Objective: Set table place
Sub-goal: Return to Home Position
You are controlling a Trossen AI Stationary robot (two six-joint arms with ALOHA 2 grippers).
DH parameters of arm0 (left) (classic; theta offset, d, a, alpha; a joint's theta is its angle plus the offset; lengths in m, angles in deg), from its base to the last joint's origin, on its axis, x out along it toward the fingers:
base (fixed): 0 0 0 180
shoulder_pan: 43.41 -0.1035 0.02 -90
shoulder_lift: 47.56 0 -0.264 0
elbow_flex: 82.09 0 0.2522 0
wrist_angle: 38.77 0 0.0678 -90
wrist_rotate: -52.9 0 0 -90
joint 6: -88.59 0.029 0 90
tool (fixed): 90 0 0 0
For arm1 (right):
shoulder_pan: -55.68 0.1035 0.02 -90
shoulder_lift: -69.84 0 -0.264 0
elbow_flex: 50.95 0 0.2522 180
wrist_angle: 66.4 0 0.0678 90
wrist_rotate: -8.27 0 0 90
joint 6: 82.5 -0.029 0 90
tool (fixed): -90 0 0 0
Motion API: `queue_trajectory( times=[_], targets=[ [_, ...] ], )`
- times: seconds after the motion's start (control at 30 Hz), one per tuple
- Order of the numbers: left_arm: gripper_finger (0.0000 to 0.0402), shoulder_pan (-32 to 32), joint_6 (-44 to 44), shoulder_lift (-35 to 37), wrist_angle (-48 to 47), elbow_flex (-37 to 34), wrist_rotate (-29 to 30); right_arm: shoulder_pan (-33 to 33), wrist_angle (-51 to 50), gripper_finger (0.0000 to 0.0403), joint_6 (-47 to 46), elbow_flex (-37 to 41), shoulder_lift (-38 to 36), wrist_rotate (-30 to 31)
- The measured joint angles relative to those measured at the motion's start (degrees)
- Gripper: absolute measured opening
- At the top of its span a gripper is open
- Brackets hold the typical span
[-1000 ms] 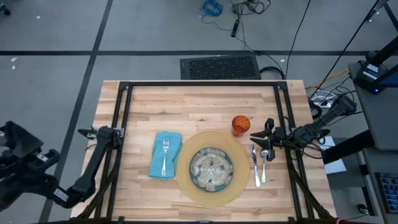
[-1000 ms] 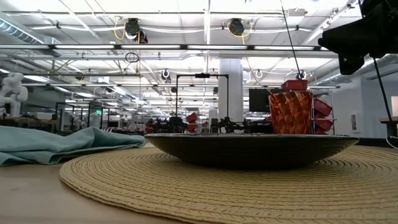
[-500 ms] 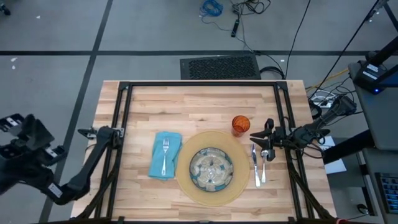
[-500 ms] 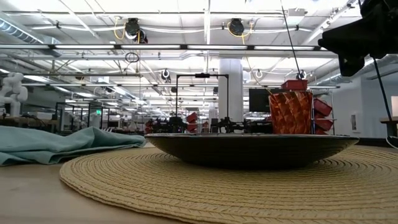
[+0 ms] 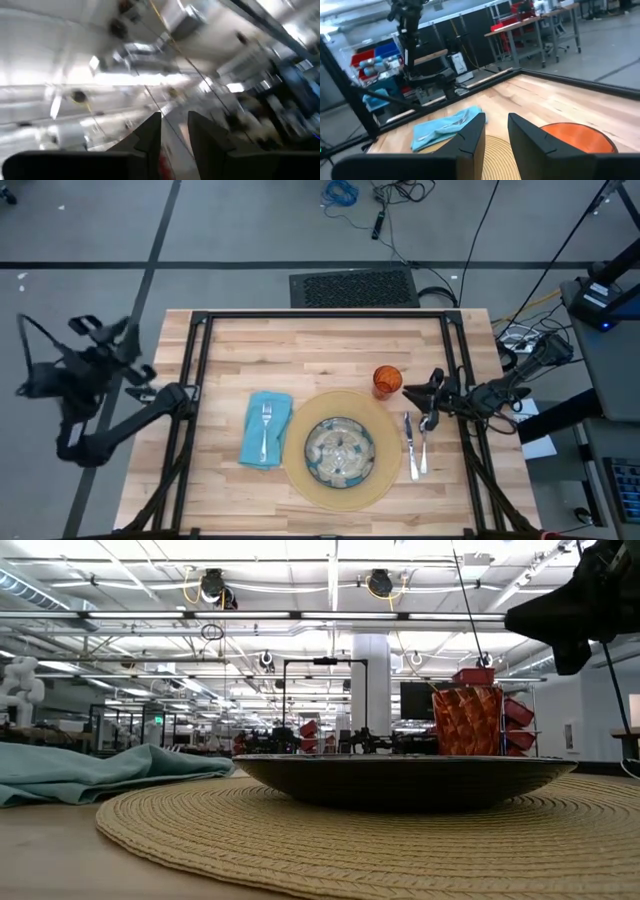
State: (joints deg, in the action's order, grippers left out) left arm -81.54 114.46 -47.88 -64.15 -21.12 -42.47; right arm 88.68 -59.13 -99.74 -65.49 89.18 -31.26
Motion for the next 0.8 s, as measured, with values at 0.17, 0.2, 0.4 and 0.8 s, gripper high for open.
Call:
queue_trajectory(
  times=[0.17,0.2,0.4,0.8],
  targets=[
    [0.0081,5.6,3.5,-0.2,42.1,-11.7,11.3,0.0,-0.3,0.0075,-1.4,0.0,0.1,0.9],
    [0.0078,6.4,3.1,-0.3,50.3,-14.1,15.6,0.0,-0.5,0.0075,-1.3,0.0,0.1,0.9],
    [0.0058,11.5,-6.4,-0.7,71.7,-26.3,22.6,0.0,-0.8,0.0075,0.8,0.0,0.1,0.8],
    [0.0054,12.4,-30.7,-1.1,38.4,-38.7,-0.7,1.3,-2.0,0.0075,0.7,0.0,0.1,-1.1]
  ],
)
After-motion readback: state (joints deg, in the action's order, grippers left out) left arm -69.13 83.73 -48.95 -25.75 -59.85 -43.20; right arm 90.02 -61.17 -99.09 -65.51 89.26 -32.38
